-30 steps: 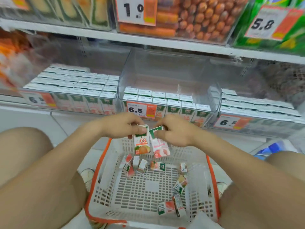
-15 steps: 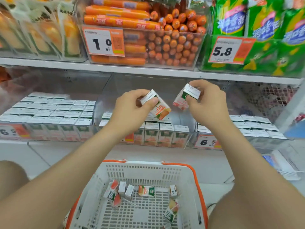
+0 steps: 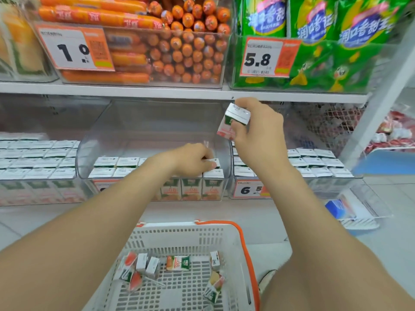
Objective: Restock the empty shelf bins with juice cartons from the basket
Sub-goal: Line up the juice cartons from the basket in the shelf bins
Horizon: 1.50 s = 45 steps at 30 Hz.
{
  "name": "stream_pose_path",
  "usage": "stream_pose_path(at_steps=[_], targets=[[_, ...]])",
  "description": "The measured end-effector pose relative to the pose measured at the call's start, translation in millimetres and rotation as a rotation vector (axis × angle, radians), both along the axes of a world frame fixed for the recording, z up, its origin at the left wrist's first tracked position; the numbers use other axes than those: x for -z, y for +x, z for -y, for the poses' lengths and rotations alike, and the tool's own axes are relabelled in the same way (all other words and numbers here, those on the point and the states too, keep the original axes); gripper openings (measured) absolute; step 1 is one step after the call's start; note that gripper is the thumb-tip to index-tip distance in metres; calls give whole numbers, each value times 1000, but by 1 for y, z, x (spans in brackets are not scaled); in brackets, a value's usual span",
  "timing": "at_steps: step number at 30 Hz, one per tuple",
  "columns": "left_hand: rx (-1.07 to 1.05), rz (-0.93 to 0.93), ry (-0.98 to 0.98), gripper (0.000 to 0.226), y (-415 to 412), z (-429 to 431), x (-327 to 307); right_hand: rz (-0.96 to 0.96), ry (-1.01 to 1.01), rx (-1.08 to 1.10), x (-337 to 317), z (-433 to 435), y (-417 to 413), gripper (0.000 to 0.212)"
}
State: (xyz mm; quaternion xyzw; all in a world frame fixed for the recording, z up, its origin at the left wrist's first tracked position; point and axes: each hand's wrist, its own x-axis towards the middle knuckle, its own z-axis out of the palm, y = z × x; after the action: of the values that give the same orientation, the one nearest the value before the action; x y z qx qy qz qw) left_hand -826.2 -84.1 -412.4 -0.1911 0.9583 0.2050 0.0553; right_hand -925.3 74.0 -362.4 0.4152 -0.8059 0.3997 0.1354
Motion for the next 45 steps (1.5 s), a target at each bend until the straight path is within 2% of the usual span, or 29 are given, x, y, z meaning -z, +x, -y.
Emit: stream_pose_path(at_steps=[3,6,8,10,12,16,21,23,25,26,28,31,32,36,38,41,45], targets=[[5,-6,15,43,6,2,-7,-9,-26,-37,0,0,4,43],[-81,-224,6,30,27,2,-21,-11,-92,-111,1,3,18,37],[-147,-445,160,21,51,2,-32,67,-140,-156,4,7,34,33],[-125,-554,416,35,79,0,-42,193,-169,-193,9,13,54,27],[-119,-576,495,41,105,4,-47,323,-205,-252,16,22,75,26],[-129,-499,485,39,156,27,-56,507,-192,-359,24,42,117,37],[-137,-413,485,32,225,69,-67,627,-162,-582,19,72,165,22],[-236,-485,488,23,251,93,-66,643,-207,-604,15,90,183,23],[-473,-589,438,25,273,120,-56,606,-240,-616,13,113,199,26],[-603,-601,347,27,281,135,-46,572,-244,-622,13,126,206,28],[-745,-454,112,25,296,160,-28,419,-229,-626,14,158,218,32],[-693,2,-74,52,314,182,-9,46,-99,-596,19,215,232,40],[-684,60,-91,52,316,186,-6,-38,-40,-588,21,234,234,42],[-677,65,-125,46,311,189,1,-239,181,-532,26,301,241,43],[-664,91,-162,43,306,189,4,-270,310,-475,28,328,245,40],[-659,112,-190,42,304,188,5,-122,462,-420,30,360,249,38],[-649,125,-212,46,306,191,4,-20,618,-453,44,385,243,12]])
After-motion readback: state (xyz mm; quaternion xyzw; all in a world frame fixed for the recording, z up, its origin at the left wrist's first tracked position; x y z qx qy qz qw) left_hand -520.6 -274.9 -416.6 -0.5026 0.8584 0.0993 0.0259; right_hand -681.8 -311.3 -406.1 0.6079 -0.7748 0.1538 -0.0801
